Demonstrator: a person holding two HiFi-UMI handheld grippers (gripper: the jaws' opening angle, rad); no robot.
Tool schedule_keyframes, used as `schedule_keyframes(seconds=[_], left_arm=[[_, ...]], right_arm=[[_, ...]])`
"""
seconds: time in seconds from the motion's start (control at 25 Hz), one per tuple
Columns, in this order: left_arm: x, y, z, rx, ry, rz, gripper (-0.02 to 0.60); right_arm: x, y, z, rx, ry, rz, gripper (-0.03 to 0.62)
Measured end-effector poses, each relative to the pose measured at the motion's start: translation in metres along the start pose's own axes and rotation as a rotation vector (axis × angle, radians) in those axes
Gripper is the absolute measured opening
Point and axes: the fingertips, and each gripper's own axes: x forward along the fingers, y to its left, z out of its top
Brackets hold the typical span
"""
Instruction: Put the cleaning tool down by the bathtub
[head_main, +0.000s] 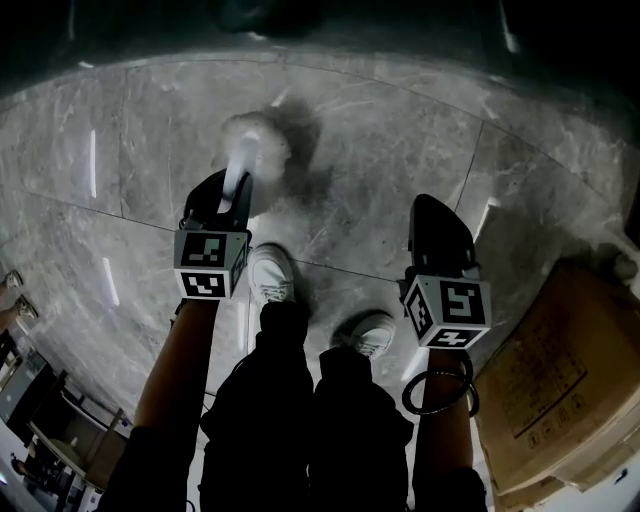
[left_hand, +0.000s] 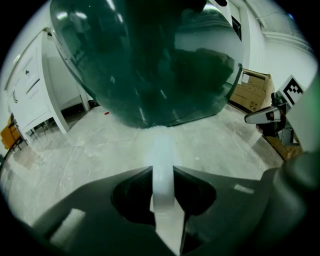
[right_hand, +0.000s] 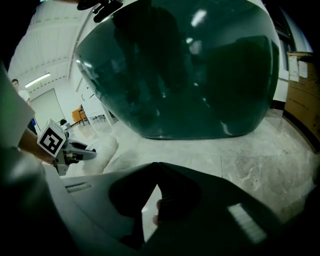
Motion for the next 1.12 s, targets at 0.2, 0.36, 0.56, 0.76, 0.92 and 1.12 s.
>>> schedule_keyframes(seconds=[0.2,0.36,0.56,0.76,0.92,1.12], left_arm=[[0.015,0.002,-0.013,0.003,0.008,0.005,0.085],[0.026,0.005,-0.023,-0.007,0.025,0.008,0.085],[0.036,0.008,-0.027,-0.006,0.022,0.008,0.086],[0.043,0.008,-0.029,0.004,0.012,0.011,0.086],[0.049,0.008,-0.027,0.023,-0.012,0.023,0.086],[0.055,0.008,-0.025,0.028,-0.029,0.029,0.087]], right_arm=[[0.013,-0.004,-0.014,0.003,0.003,-0.002,0.023],[0.022,-0.006,-0.021,0.0,0.001,-0.004,0.023],[0.033,-0.009,-0.025,-0.003,-0.007,-0.011,0.023],[0.04,-0.009,-0.033,-0.002,-0.003,-0.008,0.023],[0.045,-0.011,-0.038,0.0,-0.008,-0.006,0.023],[0.052,-0.013,-0.041,-0.002,-0.01,-0.001,0.023]])
